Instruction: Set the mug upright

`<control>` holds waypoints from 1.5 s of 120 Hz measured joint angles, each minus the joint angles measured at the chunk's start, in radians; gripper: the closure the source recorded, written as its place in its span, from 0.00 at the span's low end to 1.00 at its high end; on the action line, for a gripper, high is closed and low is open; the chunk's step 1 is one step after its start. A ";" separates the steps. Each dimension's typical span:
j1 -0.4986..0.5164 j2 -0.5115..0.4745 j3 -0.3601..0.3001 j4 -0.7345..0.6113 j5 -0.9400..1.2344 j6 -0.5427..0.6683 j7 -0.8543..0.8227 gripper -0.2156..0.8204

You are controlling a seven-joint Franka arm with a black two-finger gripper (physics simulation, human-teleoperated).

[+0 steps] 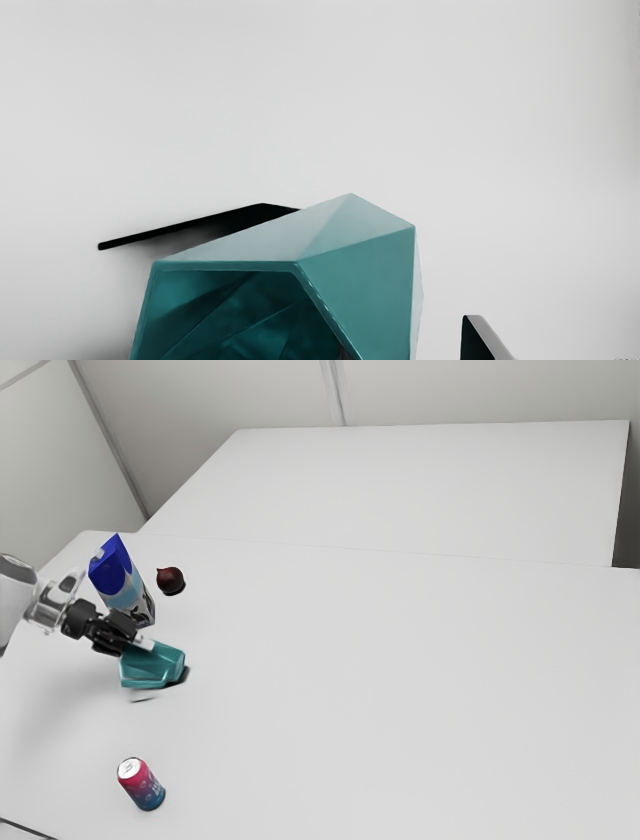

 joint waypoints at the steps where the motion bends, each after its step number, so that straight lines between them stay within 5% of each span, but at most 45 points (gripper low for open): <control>1: 0.000 0.000 -0.001 0.000 0.000 0.000 0.001 0.69; 34: -0.006 -0.007 -0.033 0.003 -0.002 0.004 0.013 0.90; 71: -0.006 -0.034 -0.044 0.003 0.004 0.014 0.016 0.95; 113: -0.137 -0.375 -0.041 -0.237 0.176 0.133 -0.040 0.96; 139: -0.264 -0.462 -0.045 -0.262 0.450 0.247 -0.123 0.96; 155: -0.311 -0.537 -0.107 -0.312 0.665 0.284 -0.230 0.96; 180: -0.402 -0.539 -0.119 -0.334 0.829 0.320 -0.405 0.96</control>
